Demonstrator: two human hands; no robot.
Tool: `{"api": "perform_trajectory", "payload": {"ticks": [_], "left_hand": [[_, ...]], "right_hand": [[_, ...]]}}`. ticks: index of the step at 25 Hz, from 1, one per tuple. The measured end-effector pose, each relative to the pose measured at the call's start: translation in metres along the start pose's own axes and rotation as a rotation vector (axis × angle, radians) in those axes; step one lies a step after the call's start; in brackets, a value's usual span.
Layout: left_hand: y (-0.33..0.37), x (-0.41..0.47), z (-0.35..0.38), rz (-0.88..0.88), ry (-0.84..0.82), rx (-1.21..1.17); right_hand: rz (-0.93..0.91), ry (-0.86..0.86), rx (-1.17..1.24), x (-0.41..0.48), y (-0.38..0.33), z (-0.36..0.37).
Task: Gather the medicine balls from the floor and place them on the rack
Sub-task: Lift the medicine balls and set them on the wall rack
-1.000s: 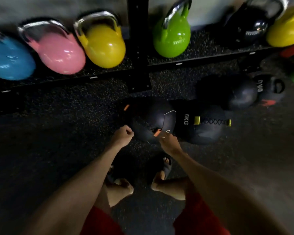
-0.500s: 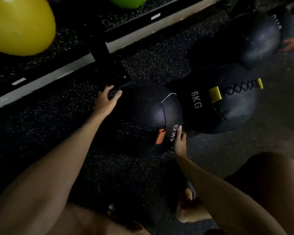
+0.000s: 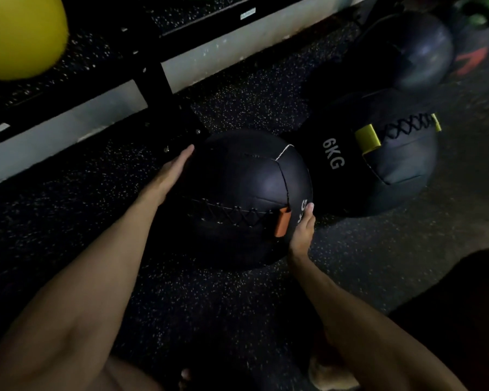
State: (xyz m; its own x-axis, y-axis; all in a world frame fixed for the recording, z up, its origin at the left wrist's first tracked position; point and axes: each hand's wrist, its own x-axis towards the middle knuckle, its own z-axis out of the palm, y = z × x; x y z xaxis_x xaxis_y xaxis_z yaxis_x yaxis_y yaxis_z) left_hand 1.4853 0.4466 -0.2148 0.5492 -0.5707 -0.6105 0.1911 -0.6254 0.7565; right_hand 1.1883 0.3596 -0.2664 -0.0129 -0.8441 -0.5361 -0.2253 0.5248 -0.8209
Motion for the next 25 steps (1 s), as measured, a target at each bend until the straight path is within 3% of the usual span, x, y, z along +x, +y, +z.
{"api": "perform_trajectory", "payload": {"ticks": [4,9,15,25], "left_hand": [[0.003,-0.038,-0.012,0.015,-0.020,-0.005],[0.014,-0.141,-0.054,-0.091,0.104,-0.124],[0.081,-0.316,-0.106,-0.240,0.243,-0.331],[0.245,-0.589,-0.173,-0.130,0.583,-0.692]], "right_hand": [[0.014,-0.039,-0.039,-0.020,-0.012,-0.008],[0.002,-0.178,-0.163,-0.084,-0.064,-0.015],[-0.058,-0.368,-0.322,-0.187,-0.196,-0.035],[-0.282,-0.652,-0.414,-0.371,-0.452,-0.049]]}}
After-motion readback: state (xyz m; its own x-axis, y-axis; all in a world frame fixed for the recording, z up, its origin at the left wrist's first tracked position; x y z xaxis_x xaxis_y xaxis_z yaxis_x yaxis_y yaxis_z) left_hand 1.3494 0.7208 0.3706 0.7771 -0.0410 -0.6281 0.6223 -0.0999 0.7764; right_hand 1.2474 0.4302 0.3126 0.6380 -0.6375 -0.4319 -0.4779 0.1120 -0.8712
